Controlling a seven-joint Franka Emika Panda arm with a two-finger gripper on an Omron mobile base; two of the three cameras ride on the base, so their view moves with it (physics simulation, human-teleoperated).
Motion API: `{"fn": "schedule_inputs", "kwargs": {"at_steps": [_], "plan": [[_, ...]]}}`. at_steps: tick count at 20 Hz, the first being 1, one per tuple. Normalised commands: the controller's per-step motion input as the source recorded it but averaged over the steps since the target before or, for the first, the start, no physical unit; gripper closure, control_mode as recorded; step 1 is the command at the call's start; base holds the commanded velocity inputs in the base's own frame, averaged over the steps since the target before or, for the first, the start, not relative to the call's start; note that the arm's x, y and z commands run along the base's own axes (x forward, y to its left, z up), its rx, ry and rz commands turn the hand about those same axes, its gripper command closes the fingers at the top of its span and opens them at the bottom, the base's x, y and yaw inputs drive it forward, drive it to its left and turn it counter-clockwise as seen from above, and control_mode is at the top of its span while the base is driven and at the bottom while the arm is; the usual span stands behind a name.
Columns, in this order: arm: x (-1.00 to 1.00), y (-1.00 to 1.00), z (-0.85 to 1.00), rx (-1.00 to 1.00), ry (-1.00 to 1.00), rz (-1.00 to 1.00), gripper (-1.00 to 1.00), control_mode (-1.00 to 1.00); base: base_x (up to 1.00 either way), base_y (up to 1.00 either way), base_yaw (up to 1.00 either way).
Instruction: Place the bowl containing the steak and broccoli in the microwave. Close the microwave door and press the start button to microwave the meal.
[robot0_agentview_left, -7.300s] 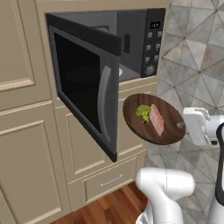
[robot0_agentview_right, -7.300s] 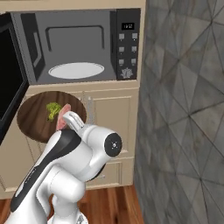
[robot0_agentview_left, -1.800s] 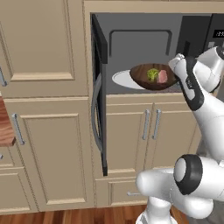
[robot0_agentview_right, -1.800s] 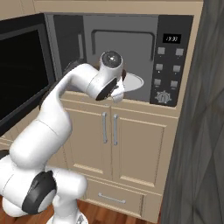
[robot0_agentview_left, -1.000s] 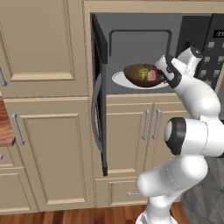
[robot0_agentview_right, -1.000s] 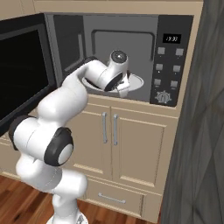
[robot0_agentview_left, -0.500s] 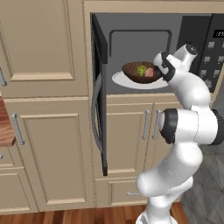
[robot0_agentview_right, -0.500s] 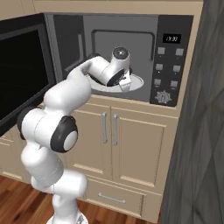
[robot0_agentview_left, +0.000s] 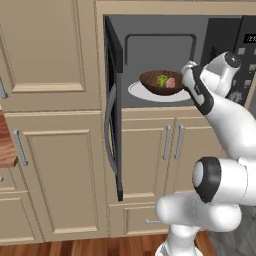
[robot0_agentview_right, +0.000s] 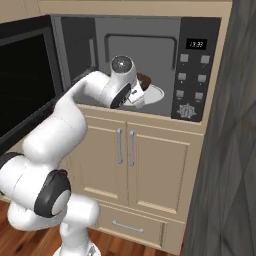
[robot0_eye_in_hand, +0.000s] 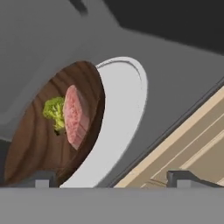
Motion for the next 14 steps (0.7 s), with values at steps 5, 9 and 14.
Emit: {"fn": "schedule_inputs", "kwargs": {"at_steps": [5,9,14], "plan": [[-1.0,0.32,0.3,-0.4,-0.01,0.24,-1.0,-1.0,0.0,0.0,0.0],[-1.0,0.32,0.31,-0.4,0.0,0.22,-1.0,-1.0,0.0,0.0,0.0],[-1.0,0.38,0.19,-0.34,-0.14,0.2,-1.0,-1.0,0.0,0.0,0.0]]}}
